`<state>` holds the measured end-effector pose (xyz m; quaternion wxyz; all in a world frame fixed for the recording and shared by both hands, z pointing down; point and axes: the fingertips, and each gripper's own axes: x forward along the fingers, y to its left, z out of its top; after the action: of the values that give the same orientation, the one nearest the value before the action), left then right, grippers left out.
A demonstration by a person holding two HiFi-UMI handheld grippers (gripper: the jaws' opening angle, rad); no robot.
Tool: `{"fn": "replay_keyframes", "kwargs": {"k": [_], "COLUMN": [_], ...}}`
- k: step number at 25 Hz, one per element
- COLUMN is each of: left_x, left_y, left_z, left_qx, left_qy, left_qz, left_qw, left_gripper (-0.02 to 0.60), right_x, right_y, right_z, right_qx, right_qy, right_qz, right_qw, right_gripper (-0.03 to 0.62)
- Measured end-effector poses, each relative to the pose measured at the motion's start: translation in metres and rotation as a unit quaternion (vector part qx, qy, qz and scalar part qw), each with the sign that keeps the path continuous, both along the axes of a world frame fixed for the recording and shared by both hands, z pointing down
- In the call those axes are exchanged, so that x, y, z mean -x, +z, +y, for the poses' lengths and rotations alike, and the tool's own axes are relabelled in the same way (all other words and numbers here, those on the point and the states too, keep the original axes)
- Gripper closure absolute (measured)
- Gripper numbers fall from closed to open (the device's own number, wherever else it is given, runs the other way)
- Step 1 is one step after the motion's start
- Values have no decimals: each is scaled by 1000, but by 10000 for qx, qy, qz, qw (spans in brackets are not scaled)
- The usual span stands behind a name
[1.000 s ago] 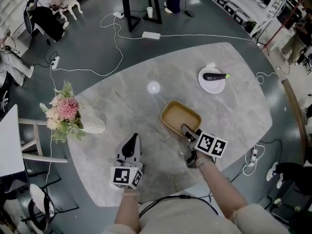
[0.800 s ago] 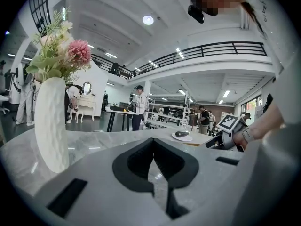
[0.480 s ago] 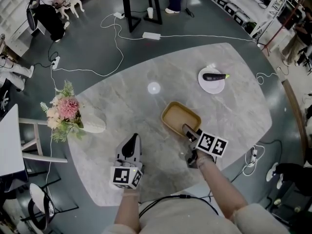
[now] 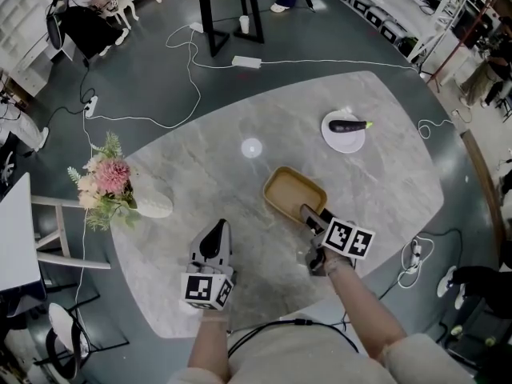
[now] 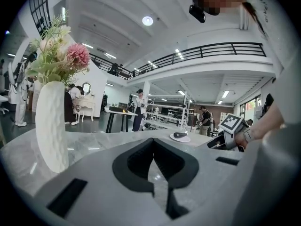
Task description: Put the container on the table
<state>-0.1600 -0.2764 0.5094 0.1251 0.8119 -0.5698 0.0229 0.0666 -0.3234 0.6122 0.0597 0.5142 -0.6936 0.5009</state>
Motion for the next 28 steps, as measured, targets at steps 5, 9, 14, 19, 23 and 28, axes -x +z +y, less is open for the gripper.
{"fn": "replay_keyframes", "kwargs": {"k": [5, 9, 14, 19, 23, 28], "left_x": [-4, -8, -18, -23, -27, -31], "left_y": [-3, -7, -14, -20, -24, -31], "left_z": [2, 4, 10, 17, 24, 33], "left_qx": [-37, -95, -167, -238, -281, -360], "left_qy": [43, 83, 142, 154, 128, 118], "left_qz": [-14, -12, -29, -40, -41, -71], "left_qw": [10000, 9999, 9998, 9996, 9995, 9993], "left_gripper": [578, 578, 578, 578, 578, 578], "right_x": [-7, -13, -23, -27, -29, -28], "right_y": [-5, -15, -29, -39, -47, -62], "right_z": [4, 6, 10, 18, 25, 32], "right_qx": [-152, -380, -668, -942, -1152, -1492], "right_qy": [-36, -148, -254, -492, -702, -1001], "right_qz": [10, 88, 215, 378, 548, 825], "right_qw": [9999, 9991, 9972, 9936, 9893, 9803], "right_gripper": [286, 298, 377, 450, 493, 550]}}
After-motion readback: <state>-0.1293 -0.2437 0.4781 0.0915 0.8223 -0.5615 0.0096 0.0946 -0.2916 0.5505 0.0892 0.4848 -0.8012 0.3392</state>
